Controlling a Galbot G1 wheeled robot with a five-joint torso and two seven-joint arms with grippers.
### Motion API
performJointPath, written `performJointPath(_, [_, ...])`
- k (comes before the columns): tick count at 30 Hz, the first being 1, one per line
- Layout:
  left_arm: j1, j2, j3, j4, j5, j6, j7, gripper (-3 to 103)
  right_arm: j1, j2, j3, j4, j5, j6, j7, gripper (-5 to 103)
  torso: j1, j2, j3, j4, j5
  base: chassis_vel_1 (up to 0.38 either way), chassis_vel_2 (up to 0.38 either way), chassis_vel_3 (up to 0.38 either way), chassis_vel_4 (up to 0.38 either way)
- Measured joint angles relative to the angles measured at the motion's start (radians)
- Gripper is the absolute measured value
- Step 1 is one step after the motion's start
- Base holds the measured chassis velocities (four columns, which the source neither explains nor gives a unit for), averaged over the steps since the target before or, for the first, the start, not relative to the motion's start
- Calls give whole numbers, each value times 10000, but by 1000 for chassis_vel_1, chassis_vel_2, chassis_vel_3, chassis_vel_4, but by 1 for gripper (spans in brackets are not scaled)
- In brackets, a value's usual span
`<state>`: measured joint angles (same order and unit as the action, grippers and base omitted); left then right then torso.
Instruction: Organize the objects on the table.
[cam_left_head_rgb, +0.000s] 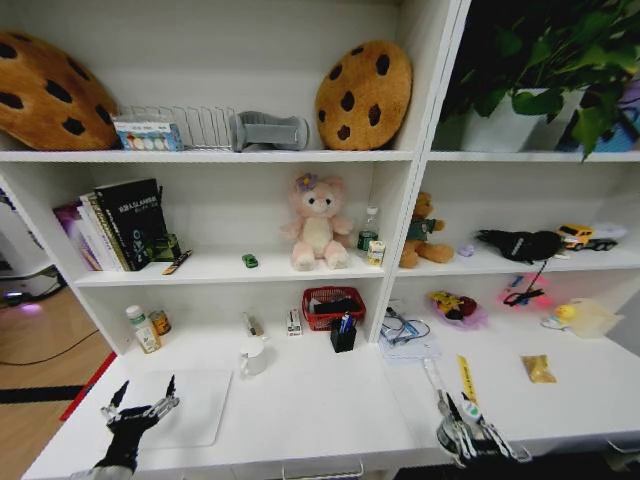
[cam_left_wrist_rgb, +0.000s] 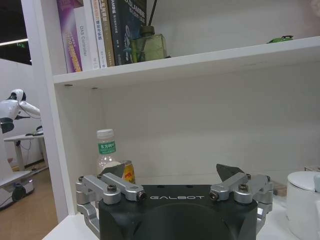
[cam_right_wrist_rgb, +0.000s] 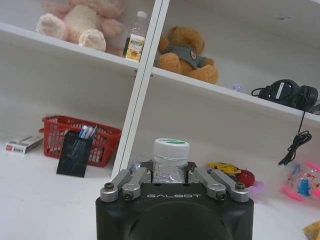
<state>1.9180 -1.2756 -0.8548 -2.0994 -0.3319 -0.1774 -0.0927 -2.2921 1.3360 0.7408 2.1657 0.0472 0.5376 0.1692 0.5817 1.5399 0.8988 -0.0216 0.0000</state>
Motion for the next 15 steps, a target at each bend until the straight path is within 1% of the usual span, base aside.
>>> performJointPath(2, [0, 0, 0, -1, 0, -1, 0, 100, -172, 131, -100, -328, -315, 278, 372, 27, 0, 0, 0, -1, 0, 0, 0, 0, 0])
performJointPath(9, [-1, 0, 0, 0, 0, 0, 0, 100, -368, 245, -115, -875, -389, 553, 854, 27, 0, -1, 1, 2, -1, 0, 0, 0, 0])
performJointPath(11, [-1, 0, 0, 0, 0, 0, 0, 100, -373, 236, -158, -1422, -504, 692, 1110, 27, 0, -1, 1, -1, -1, 0, 0, 0, 0])
performJointPath(14, [0, 0, 0, 0, 0, 0, 0, 100, -114, 219, -190, -1996, -468, 699, 1343, 27, 0, -1, 1, -3, 0, 0, 0, 0, 0])
performJointPath(15, [-1, 0, 0, 0, 0, 0, 0, 100, 133, 188, -189, -2359, -371, 635, 1370, 27, 0, -1, 0, 0, 0, 0, 0, 0, 0])
